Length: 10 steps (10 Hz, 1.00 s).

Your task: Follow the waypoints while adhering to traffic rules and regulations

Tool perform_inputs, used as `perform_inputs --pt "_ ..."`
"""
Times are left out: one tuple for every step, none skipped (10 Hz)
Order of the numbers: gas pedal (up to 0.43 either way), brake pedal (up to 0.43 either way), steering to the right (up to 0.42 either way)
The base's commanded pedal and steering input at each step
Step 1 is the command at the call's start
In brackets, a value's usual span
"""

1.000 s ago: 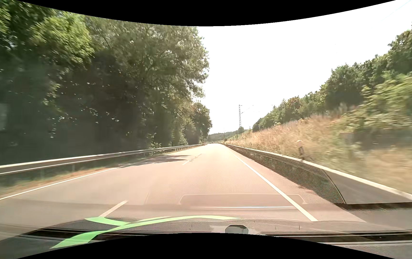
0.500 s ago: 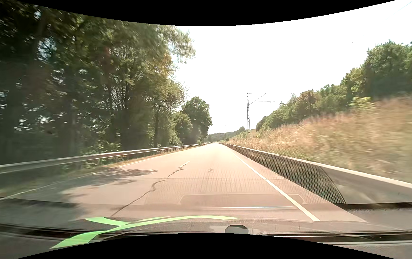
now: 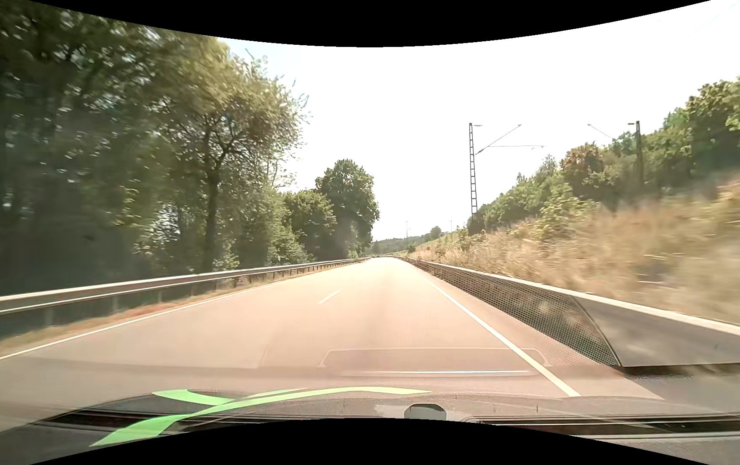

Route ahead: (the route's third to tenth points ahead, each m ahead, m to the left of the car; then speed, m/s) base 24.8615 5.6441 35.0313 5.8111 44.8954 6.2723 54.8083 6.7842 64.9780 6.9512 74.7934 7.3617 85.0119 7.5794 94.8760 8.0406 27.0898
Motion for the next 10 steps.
perform_inputs --pt "0.287 0.000 -0.004" --pt "0.299 0.000 -0.003" --pt "0.299 0.000 -0.004" --pt "0.299 0.000 -0.003" --pt "0.299 0.000 -0.003" --pt "0.299 0.000 -0.003" --pt "0.299 0.000 -0.003" --pt "0.299 0.000 -0.003" --pt "0.299 0.000 -0.003" --pt "0.260 0.000 -0.003"
